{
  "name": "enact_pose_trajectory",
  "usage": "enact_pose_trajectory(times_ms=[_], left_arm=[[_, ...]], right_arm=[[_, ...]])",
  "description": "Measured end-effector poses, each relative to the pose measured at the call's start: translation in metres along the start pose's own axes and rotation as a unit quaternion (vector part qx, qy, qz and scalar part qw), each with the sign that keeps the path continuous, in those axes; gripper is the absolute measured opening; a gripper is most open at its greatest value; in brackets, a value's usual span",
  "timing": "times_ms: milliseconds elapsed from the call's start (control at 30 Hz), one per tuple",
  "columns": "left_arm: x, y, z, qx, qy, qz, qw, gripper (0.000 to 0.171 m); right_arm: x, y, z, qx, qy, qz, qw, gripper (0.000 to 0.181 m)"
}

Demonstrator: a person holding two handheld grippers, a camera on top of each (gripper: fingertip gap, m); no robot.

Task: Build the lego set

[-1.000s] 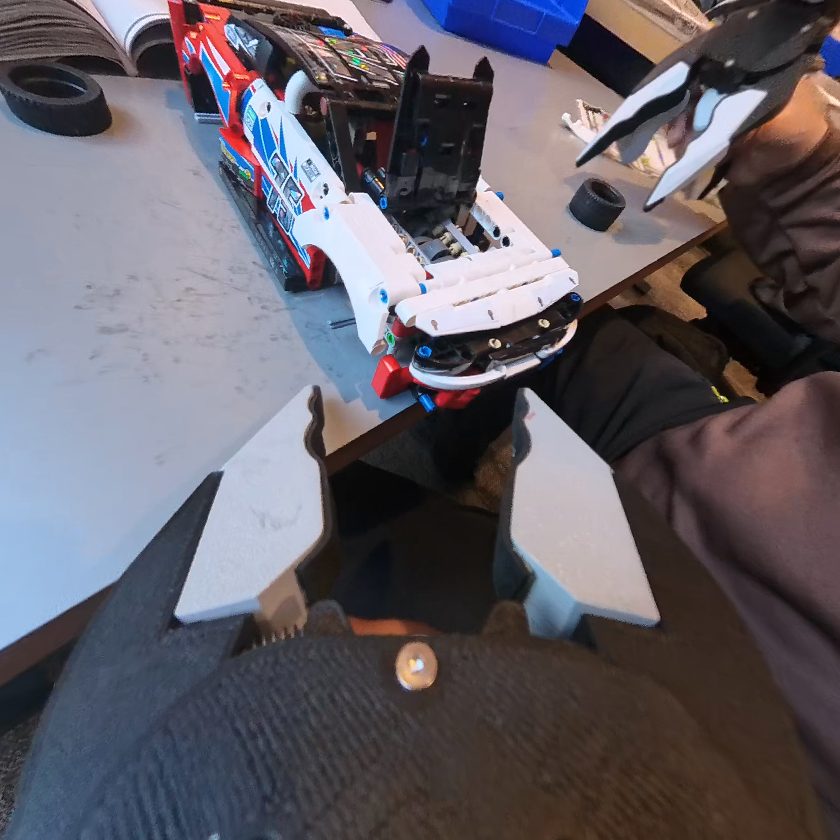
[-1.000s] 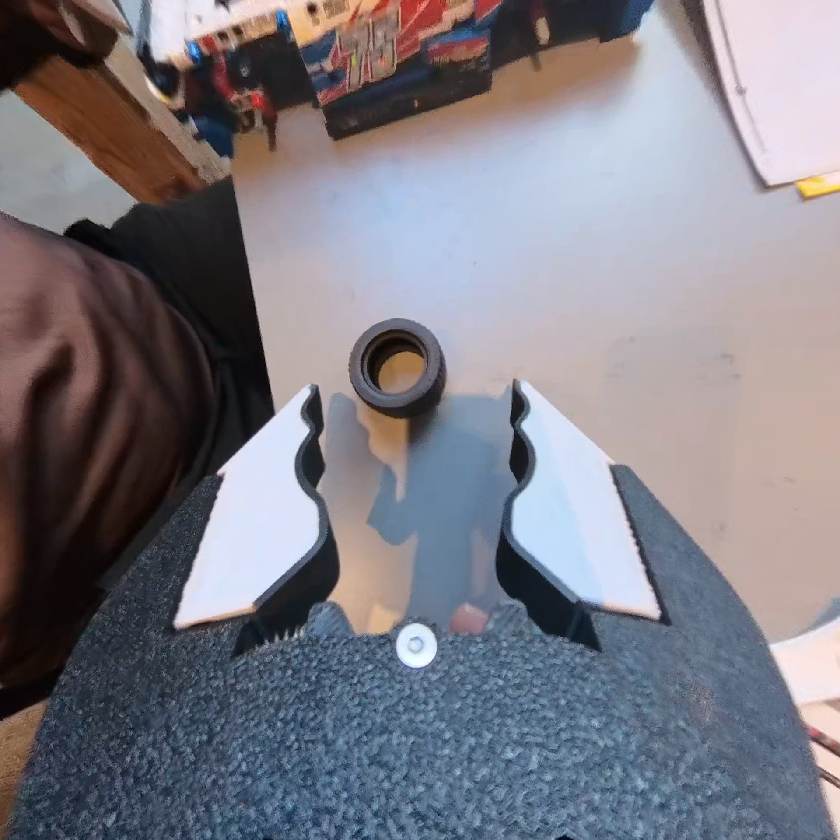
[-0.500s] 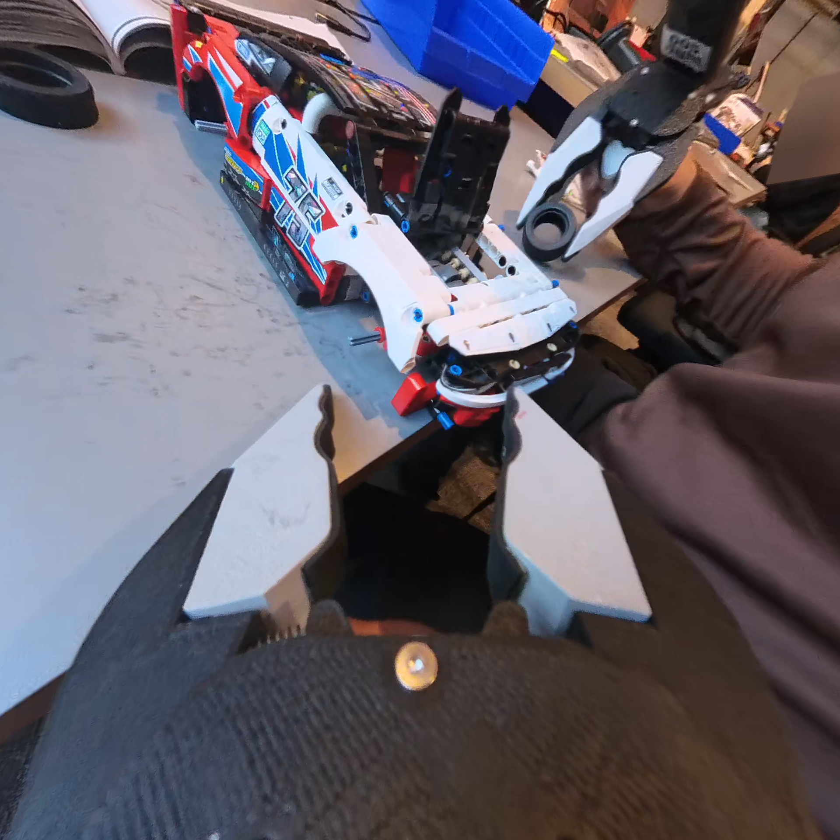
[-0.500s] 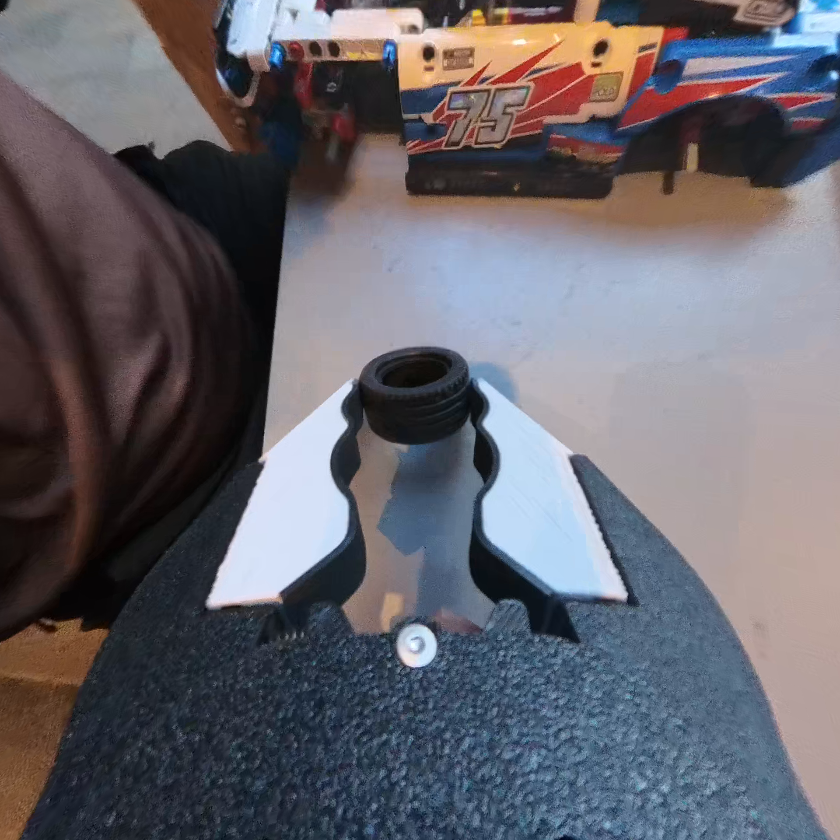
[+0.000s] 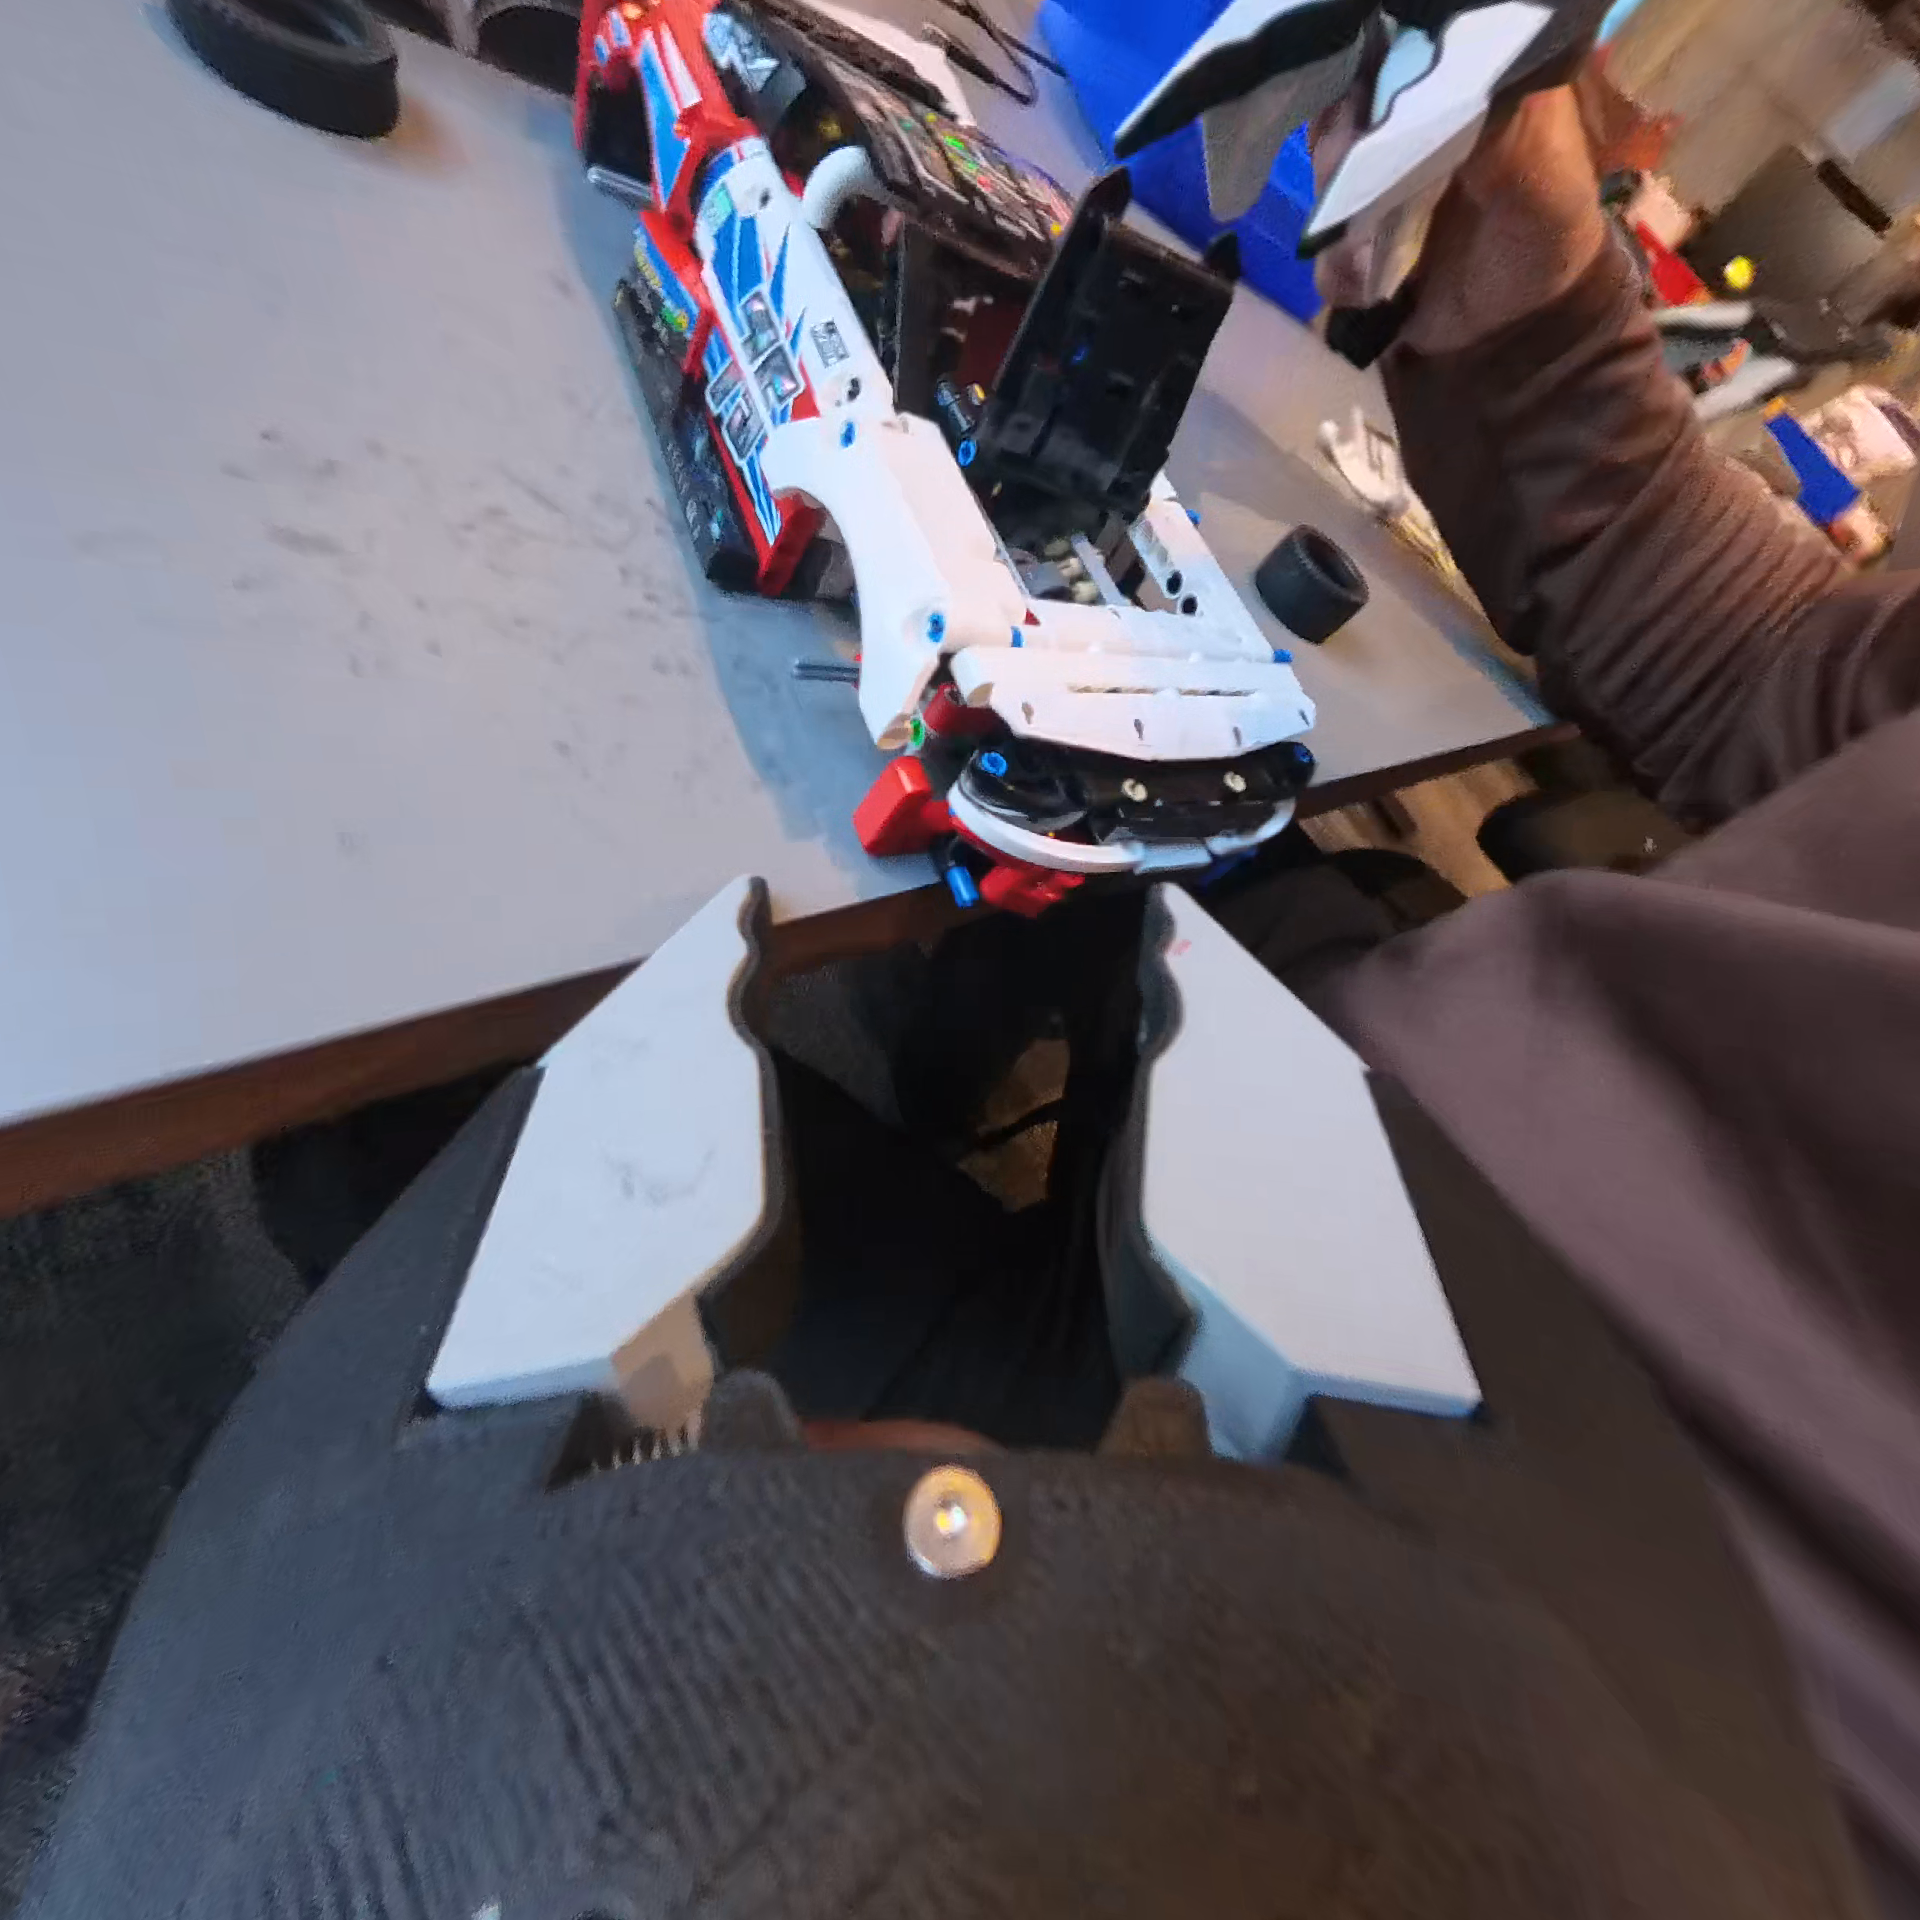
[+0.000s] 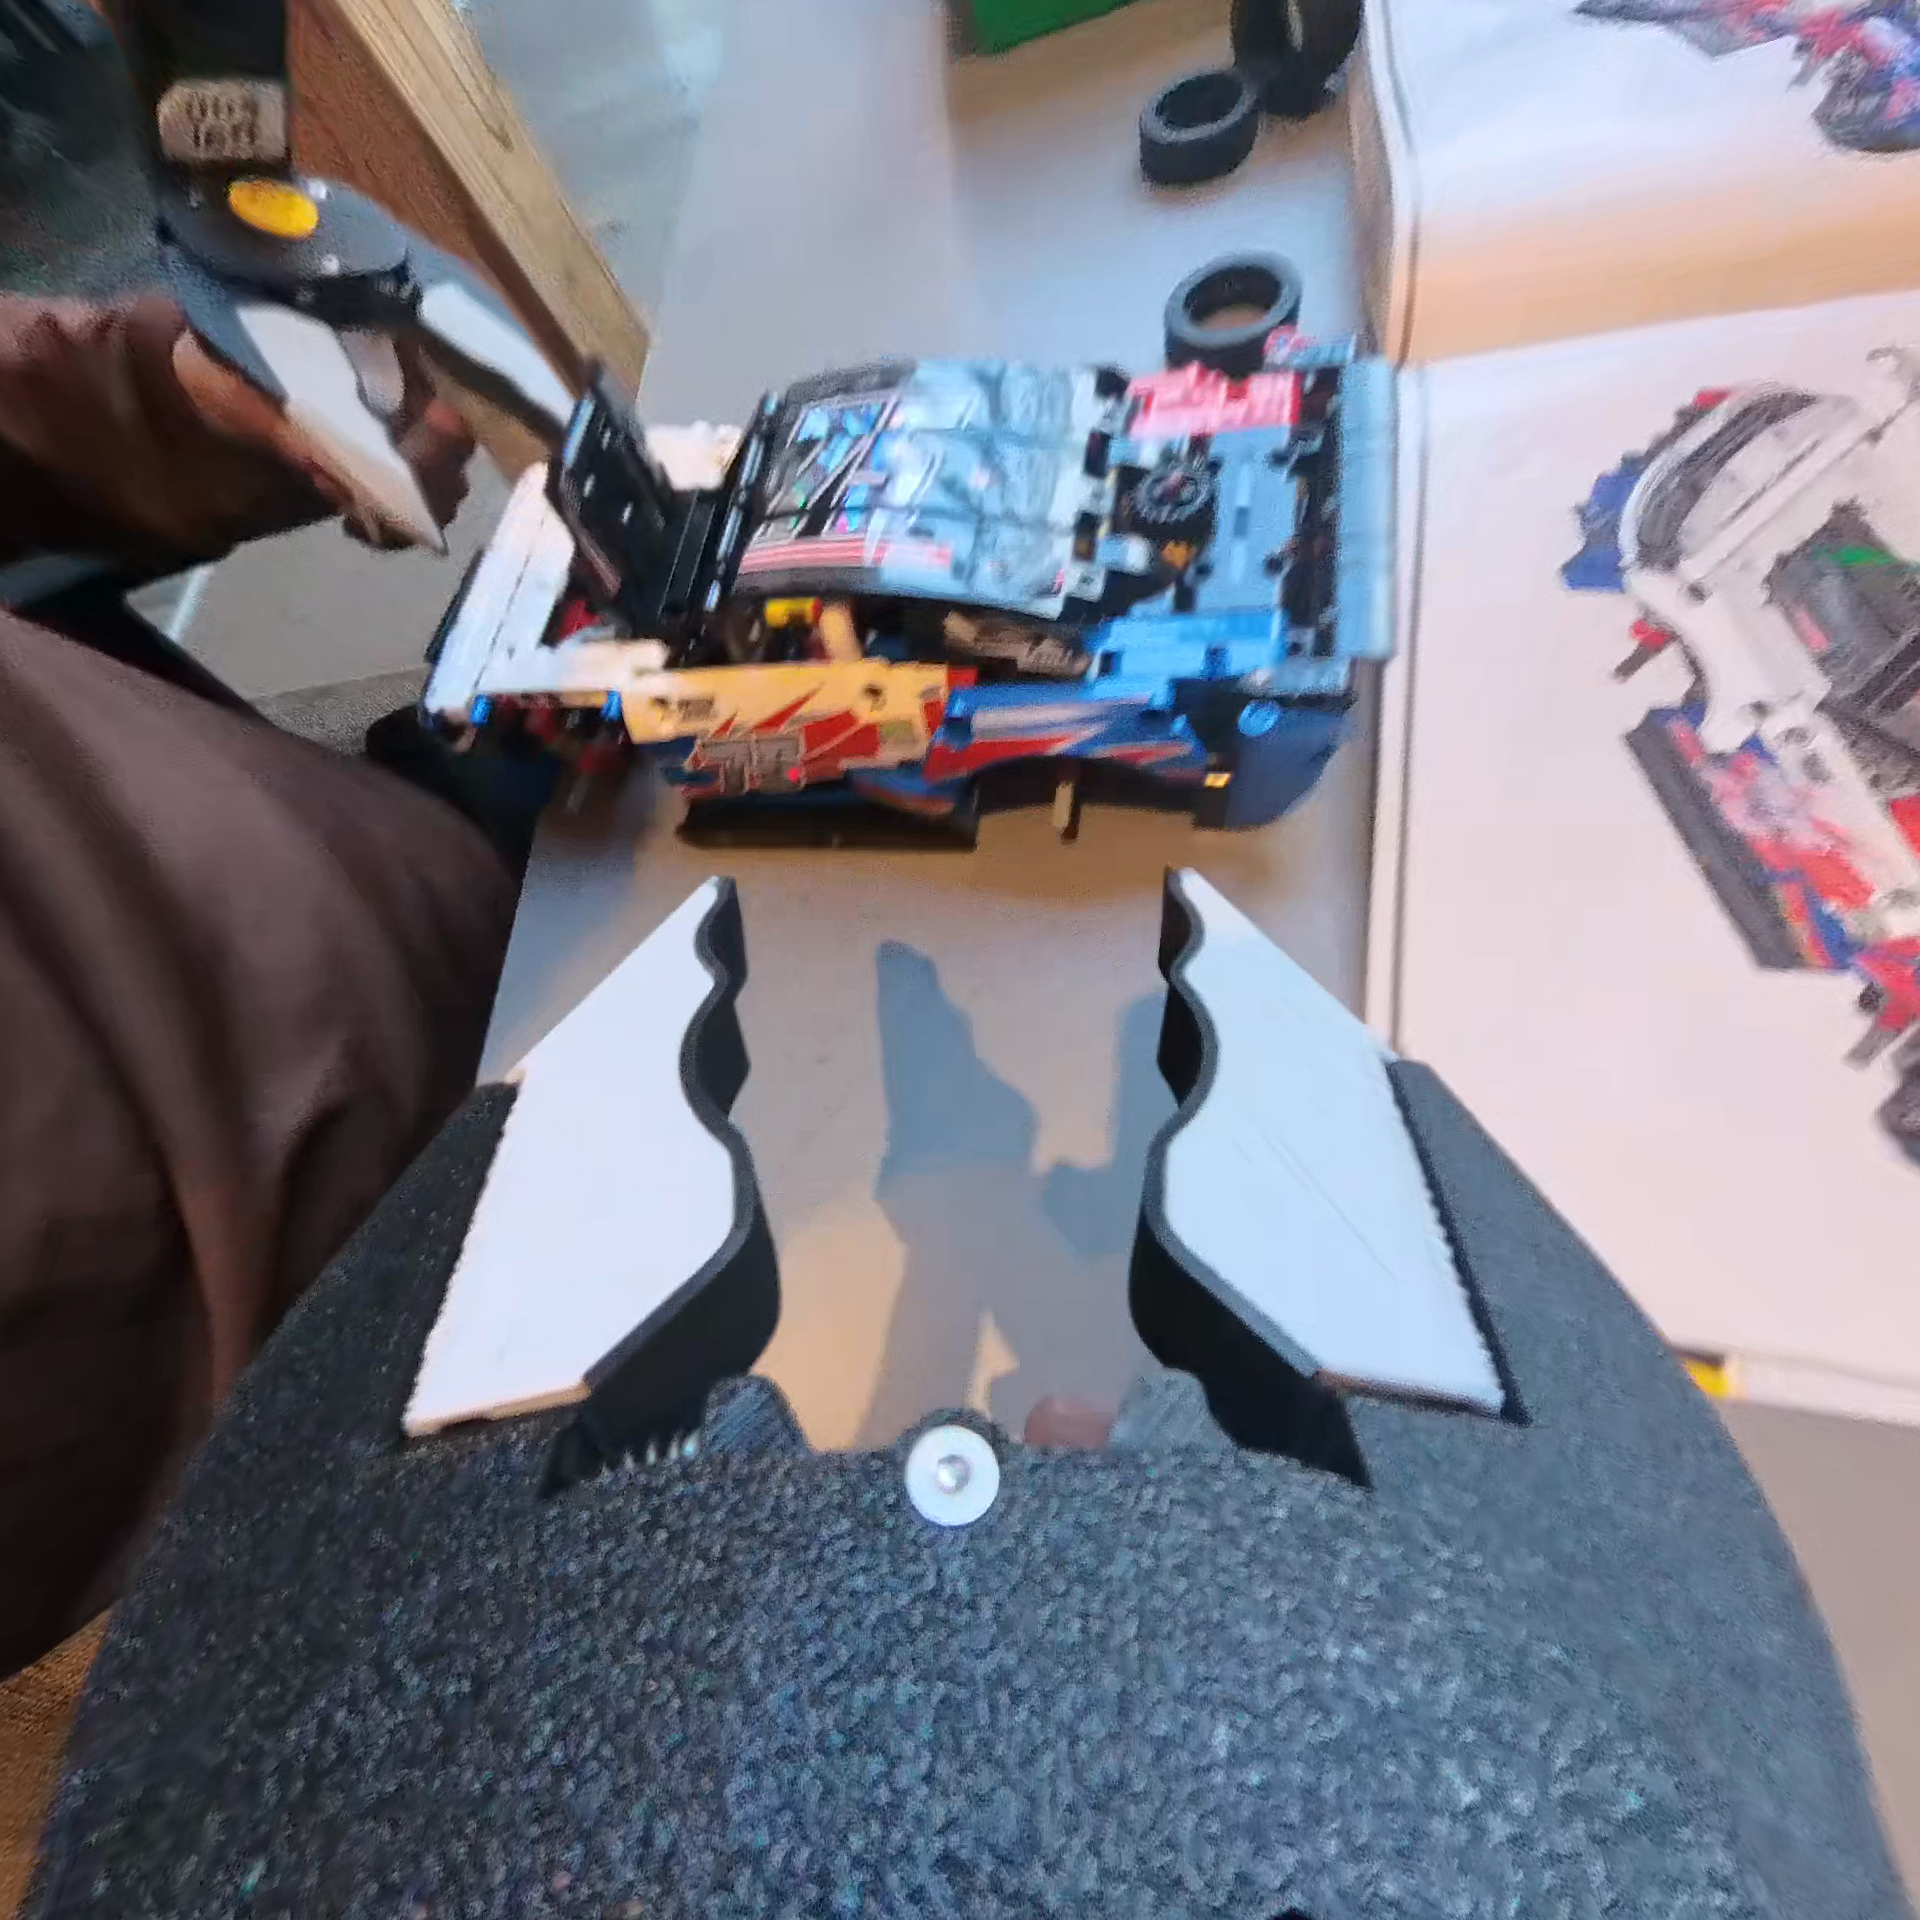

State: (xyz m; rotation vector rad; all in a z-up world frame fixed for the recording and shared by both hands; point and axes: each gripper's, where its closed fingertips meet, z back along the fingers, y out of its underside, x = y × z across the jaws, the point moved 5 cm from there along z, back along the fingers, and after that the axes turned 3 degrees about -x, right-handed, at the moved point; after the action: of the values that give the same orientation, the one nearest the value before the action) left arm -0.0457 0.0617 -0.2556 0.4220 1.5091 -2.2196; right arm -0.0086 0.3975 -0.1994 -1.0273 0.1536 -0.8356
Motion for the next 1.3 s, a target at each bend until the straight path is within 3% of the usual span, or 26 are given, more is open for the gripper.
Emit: enact_pose_trajectory(times_ms=[100,300,533,600,800,967,1100,1300], left_arm=[[-0.015,0.007,-0.003,-0.015,0.021,0.049,0.998,0.068],[-0.040,0.024,-0.026,-0.019,0.075,0.115,0.990,0.069],[-0.038,0.018,-0.033,-0.029,0.087,0.155,0.984,0.063],[-0.037,0.018,-0.032,-0.030,0.088,0.159,0.983,0.063],[-0.027,0.016,-0.025,-0.002,0.067,0.102,0.992,0.058],[-0.017,0.010,-0.016,0.004,0.077,0.100,0.992,0.055],[-0.025,0.009,-0.019,0.057,0.096,0.060,0.992,0.058],[-0.031,-0.022,-0.028,0.072,0.133,0.043,0.988,0.059]], right_arm=[[-0.029,-0.019,-0.008,-0.009,0.023,0.011,1.000,0.079],[-0.077,-0.046,-0.031,-0.035,-0.004,-0.045,0.998,0.090],[-0.082,-0.042,-0.073,0.042,-0.047,-0.066,0.996,0.087],[-0.075,-0.039,-0.077,0.050,-0.071,-0.069,0.994,0.069],[-0.064,-0.030,-0.067,0.057,-0.066,-0.067,0.994,0.069],[-0.042,-0.011,-0.048,0.059,-0.048,-0.073,0.994,0.068],[-0.026,0.009,-0.028,0.054,-0.028,-0.090,0.994,0.067],[-0.012,0.038,0.004,0.042,0.011,-0.118,0.992,0.061]])
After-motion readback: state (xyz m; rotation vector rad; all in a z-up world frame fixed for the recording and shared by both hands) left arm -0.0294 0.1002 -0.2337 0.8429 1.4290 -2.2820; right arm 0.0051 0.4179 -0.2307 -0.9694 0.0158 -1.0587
